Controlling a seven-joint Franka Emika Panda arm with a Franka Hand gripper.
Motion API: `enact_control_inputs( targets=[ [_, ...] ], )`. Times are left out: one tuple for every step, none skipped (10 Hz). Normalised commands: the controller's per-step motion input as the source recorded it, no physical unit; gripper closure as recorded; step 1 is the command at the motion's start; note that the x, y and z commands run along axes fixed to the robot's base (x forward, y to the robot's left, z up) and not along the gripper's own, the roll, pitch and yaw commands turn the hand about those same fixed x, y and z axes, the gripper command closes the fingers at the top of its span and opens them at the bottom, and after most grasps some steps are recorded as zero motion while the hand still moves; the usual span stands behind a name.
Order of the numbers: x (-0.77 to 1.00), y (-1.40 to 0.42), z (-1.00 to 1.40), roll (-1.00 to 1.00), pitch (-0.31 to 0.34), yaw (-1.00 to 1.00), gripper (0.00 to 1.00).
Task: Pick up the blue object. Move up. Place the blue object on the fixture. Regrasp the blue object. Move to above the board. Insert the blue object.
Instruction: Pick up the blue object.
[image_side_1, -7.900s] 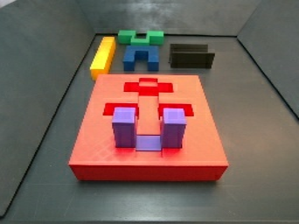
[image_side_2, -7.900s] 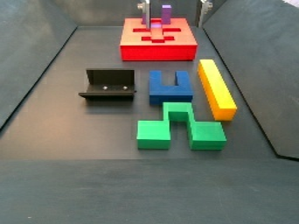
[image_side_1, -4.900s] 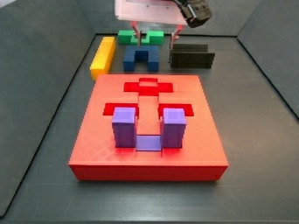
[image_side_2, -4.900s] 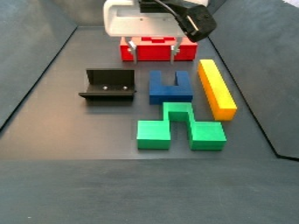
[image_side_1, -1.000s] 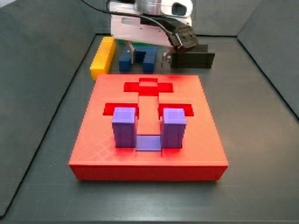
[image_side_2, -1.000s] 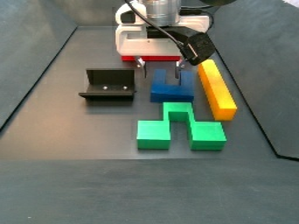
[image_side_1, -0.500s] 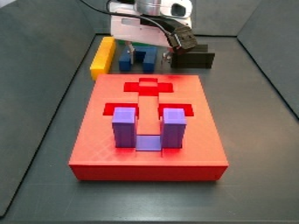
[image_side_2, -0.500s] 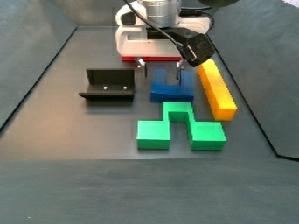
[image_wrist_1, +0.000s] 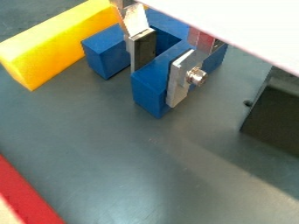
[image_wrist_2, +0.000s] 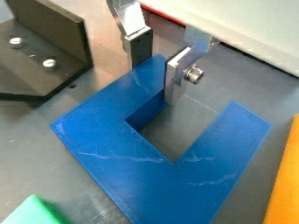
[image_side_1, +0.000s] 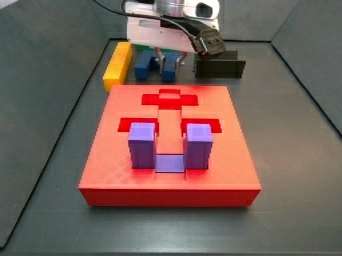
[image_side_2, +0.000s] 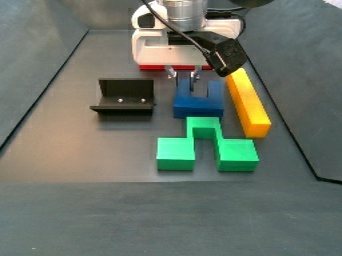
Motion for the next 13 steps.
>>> enact_control_inputs(
  targets=[
    [0.0,0.0,0.0,0.0,0.0,0.0,1.0],
    [0.0,0.0,0.0,0.0,0.0,0.0,1.0],
    [0.0,0.0,0.0,0.0,0.0,0.0,1.0],
    [0.0,0.0,0.0,0.0,0.0,0.0,1.0],
    [0.0,0.0,0.0,0.0,0.0,0.0,1.0],
    [0.0,0.0,0.0,0.0,0.0,0.0,1.0],
    [0.0,0.0,0.0,0.0,0.0,0.0,1.0],
    [0.0,0.0,0.0,0.0,0.0,0.0,1.0],
    [0.0,0.0,0.0,0.0,0.0,0.0,1.0],
    [0.0,0.0,0.0,0.0,0.0,0.0,1.0],
    [0.0,0.0,0.0,0.0,0.0,0.0,1.0],
    [0.0,0.0,0.0,0.0,0.0,0.0,1.0],
    [0.0,0.0,0.0,0.0,0.0,0.0,1.0]
  ],
)
